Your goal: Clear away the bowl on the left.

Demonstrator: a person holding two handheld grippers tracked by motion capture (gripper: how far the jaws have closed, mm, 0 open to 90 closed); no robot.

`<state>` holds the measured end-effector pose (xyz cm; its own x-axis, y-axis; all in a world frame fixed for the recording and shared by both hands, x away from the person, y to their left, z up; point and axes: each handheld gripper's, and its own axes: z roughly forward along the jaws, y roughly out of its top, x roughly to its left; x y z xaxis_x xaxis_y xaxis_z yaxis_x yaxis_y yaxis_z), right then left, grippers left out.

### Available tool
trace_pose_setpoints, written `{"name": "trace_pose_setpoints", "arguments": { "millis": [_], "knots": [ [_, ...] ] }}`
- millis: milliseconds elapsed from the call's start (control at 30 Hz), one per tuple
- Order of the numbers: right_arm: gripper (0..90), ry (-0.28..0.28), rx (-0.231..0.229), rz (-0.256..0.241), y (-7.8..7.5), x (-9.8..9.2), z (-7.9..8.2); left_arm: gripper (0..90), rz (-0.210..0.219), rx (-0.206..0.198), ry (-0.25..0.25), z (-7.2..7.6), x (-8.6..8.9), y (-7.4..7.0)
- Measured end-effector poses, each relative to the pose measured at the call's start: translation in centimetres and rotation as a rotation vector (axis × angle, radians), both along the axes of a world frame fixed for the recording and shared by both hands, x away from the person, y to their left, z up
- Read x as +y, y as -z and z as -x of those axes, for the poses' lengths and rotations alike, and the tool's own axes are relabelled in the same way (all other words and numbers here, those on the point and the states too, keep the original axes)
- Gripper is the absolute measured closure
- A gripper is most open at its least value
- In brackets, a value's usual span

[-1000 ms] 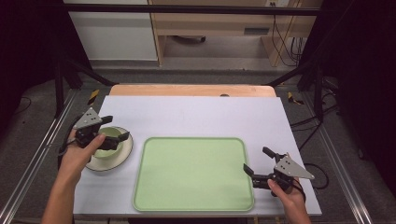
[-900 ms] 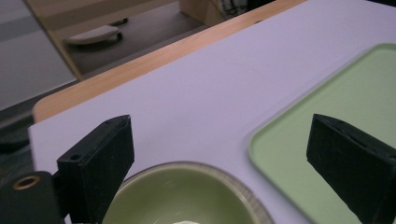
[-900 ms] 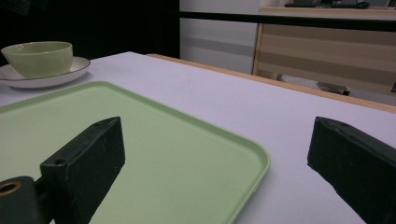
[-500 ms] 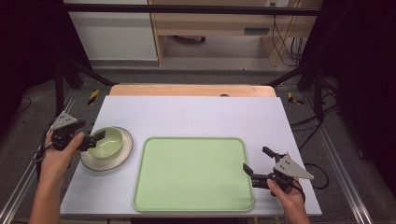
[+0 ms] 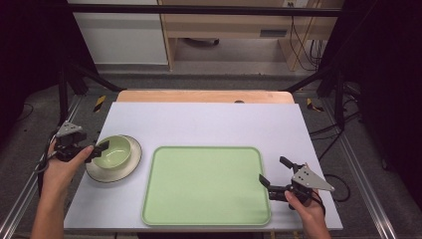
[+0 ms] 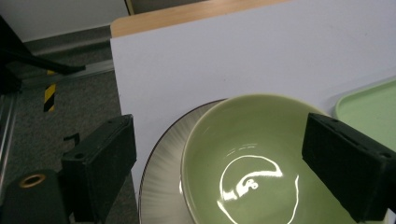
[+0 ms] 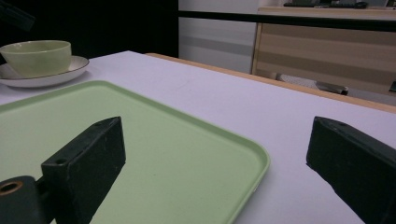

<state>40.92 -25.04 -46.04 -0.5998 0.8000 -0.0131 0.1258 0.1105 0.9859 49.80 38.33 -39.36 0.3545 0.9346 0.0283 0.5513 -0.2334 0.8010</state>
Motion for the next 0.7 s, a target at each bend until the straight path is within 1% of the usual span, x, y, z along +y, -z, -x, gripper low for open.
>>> {"name": "trace_pose_setpoints", "arguments": {
  "millis": [67, 100, 133, 167, 200, 233, 267, 300, 333, 367, 400, 433, 467, 500, 533, 633, 700],
  "knots": [
    [4.8, 0.001, 0.000, 0.002, 0.0, 0.0, 0.0, 13.4, -0.005, 0.022, -0.017, -0.1, 0.1, 0.2],
    [4.8, 0.000, 0.001, -0.004, 0.0, 0.1, 0.0, 14.9, 0.000, 0.053, -0.044, -0.2, 0.2, 0.5],
    [4.8, -0.004, 0.000, 0.000, 0.0, 0.1, 0.0, 16.9, -0.009, 0.075, -0.053, -0.3, 0.3, 0.7],
    [4.8, -0.004, 0.000, 0.000, 0.0, 0.1, 0.0, 18.6, -0.009, 0.075, -0.053, -0.3, 0.3, 0.7],
    [4.8, -0.006, 0.002, 0.007, 0.1, 0.2, 0.0, 19.5, -0.013, 0.102, -0.062, -0.4, 0.4, 1.0],
    [4.8, -0.006, 0.002, 0.006, 0.1, 0.2, 0.0, 21.4, -0.013, 0.113, -0.069, -0.4, 0.4, 1.2],
    [4.8, -0.006, 0.002, 0.006, 0.1, 0.2, 0.0, 24.9, -0.013, 0.113, -0.069, -0.4, 0.4, 1.2],
    [4.8, -0.004, 0.002, 0.003, 0.1, 0.2, 0.0, 26.8, -0.012, 0.139, -0.081, -0.5, 0.4, 1.7],
    [4.8, -0.005, -0.001, 0.004, 0.1, 0.2, 0.0, 28.5, -0.021, 0.161, -0.085, -0.6, 0.4, 1.9],
    [4.8, -0.004, 0.001, 0.001, 0.0, 0.3, 0.0, 30.7, -0.024, 0.171, -0.090, -0.7, 0.4, 2.2],
    [4.8, -0.004, 0.004, 0.000, 0.0, 0.3, 0.0, 33.3, -0.024, 0.171, -0.090, -0.7, 0.4, 2.2],
    [4.8, -0.005, 0.008, 0.001, 0.1, 0.3, 0.0, 35.4, -0.006, 0.186, -0.103, -0.8, 0.5, 2.6],
    [4.8, -0.005, 0.008, 0.001, 0.1, 0.3, 0.0, 37.8, -0.006, 0.186, -0.103, -0.8, 0.5, 2.6],
    [4.8, -0.011, 0.008, 0.009, 0.2, 0.4, -0.1, 39.8, 0.016, 0.202, -0.106, -0.9, 0.6, 2.9],
    [4.8, -0.012, 0.009, 0.013, 0.2, 0.3, -0.1, 41.9, 0.028, 0.209, -0.110, -0.9, 0.5, 3.0],
    [4.8, -0.008, 0.011, 0.005, 0.1, 0.3, 0.0, 47.7, 0.040, 0.223, -0.113, -1.0, 0.5, 3.3],
    [4.8, -0.008, 0.010, 0.004, 0.1, 0.3, 0.0, 50.5, 0.045, 0.224, -0.115, -1.0, 0.5, 3.3]
  ]
}}
